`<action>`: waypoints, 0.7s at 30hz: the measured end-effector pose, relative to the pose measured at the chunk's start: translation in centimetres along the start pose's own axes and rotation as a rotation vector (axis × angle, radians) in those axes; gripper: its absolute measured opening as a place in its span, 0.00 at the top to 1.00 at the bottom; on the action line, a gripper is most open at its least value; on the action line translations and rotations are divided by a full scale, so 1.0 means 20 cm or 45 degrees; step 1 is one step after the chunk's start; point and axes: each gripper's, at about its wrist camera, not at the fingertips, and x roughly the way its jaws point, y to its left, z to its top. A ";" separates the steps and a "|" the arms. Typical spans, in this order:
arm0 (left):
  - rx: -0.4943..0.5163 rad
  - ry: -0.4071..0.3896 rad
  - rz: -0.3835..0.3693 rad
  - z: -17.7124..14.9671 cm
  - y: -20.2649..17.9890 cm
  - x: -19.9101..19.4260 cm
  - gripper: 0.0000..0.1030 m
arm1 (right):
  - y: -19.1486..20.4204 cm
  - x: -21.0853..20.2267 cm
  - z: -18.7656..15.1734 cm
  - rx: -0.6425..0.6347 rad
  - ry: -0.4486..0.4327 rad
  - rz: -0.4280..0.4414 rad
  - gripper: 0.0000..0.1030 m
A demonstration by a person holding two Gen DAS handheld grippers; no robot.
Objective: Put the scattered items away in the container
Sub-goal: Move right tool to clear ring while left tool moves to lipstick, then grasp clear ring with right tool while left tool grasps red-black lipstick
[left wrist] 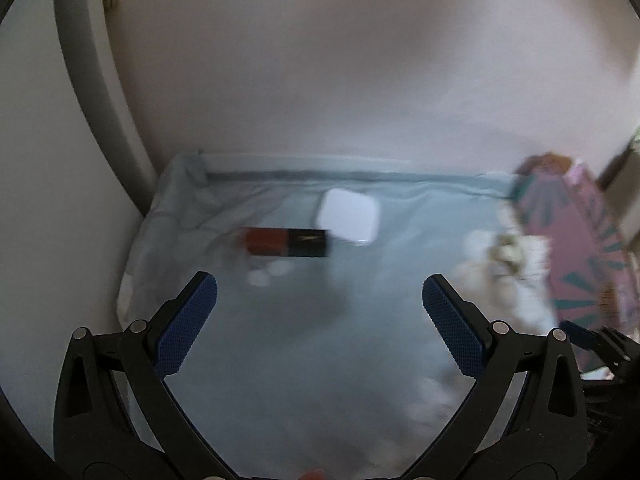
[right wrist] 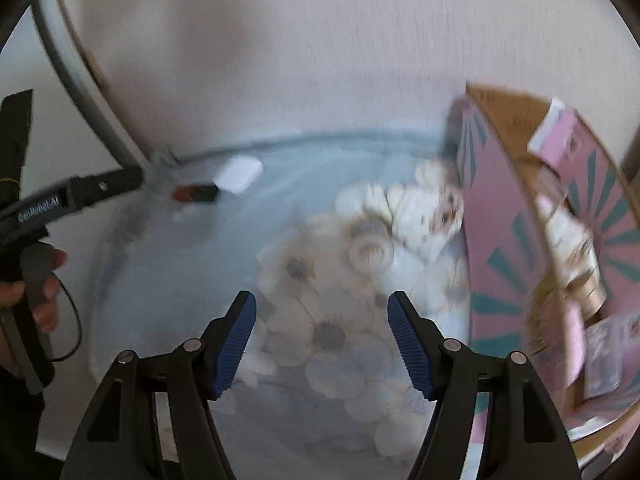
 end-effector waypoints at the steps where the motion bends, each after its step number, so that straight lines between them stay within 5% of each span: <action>1: 0.008 0.011 0.007 0.00 0.02 0.06 0.01 | 0.00 0.05 -0.02 0.011 0.015 -0.020 0.38; 8: 0.045 0.034 0.032 0.05 0.10 0.38 0.01 | -0.03 0.27 -0.04 0.066 0.033 -0.115 0.38; 17: 0.075 0.050 0.033 0.07 0.13 0.53 0.01 | -0.04 0.40 0.04 0.060 -0.024 -0.226 0.38; 21: 0.079 0.044 0.008 0.07 0.14 0.55 0.14 | -0.05 0.42 0.06 0.055 -0.054 -0.265 0.38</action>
